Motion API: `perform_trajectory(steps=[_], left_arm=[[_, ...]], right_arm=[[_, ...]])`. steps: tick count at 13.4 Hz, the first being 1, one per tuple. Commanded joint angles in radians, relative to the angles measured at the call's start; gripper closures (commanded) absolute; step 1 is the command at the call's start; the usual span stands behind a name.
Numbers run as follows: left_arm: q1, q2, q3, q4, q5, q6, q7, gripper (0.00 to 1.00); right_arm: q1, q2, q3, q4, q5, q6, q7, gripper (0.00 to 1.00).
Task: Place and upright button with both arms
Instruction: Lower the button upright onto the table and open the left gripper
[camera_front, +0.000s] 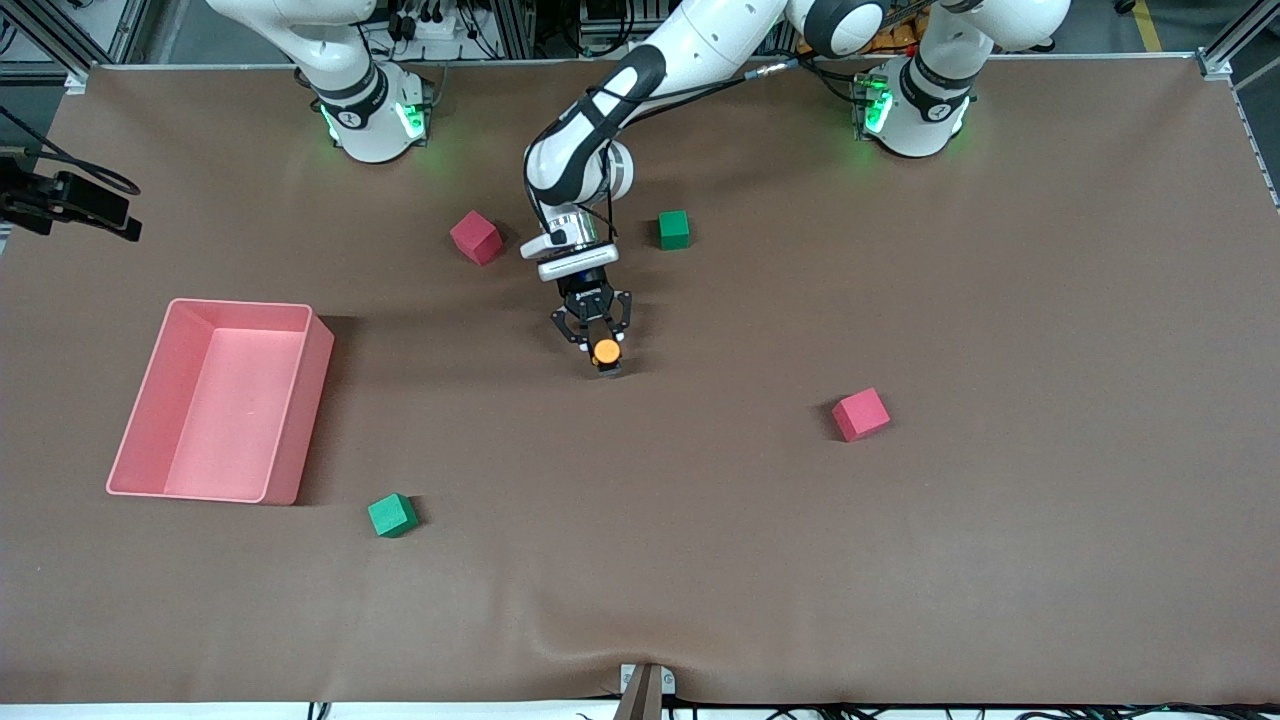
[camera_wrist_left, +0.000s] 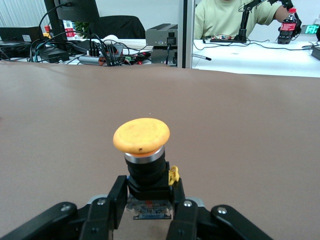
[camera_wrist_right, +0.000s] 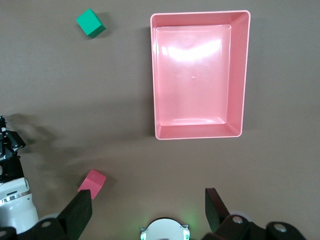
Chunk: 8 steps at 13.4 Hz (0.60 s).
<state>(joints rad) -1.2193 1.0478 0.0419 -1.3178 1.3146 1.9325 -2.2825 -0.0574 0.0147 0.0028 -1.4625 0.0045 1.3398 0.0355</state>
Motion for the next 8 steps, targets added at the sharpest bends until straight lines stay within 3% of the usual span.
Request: perform_trajectory(steps=[1, 5, 8], left_arm=[[-0.012, 0.024, 0.006, 0.015, 0.035, -0.024, -0.032, 0.75], [-0.023, 0.040, 0.007, 0.015, 0.037, -0.036, -0.046, 0.74], [-0.025, 0.041, 0.006, 0.015, 0.052, -0.041, -0.049, 0.68]], right_arm=[[-0.001, 0.002, 0.000, 0.005, 0.011, -0.010, 0.012, 0.00], [0.001, 0.004, 0.000, 0.005, 0.011, -0.010, 0.012, 0.00], [-0.002, 0.004, 0.000, -0.004, 0.011, -0.010, 0.012, 0.00]])
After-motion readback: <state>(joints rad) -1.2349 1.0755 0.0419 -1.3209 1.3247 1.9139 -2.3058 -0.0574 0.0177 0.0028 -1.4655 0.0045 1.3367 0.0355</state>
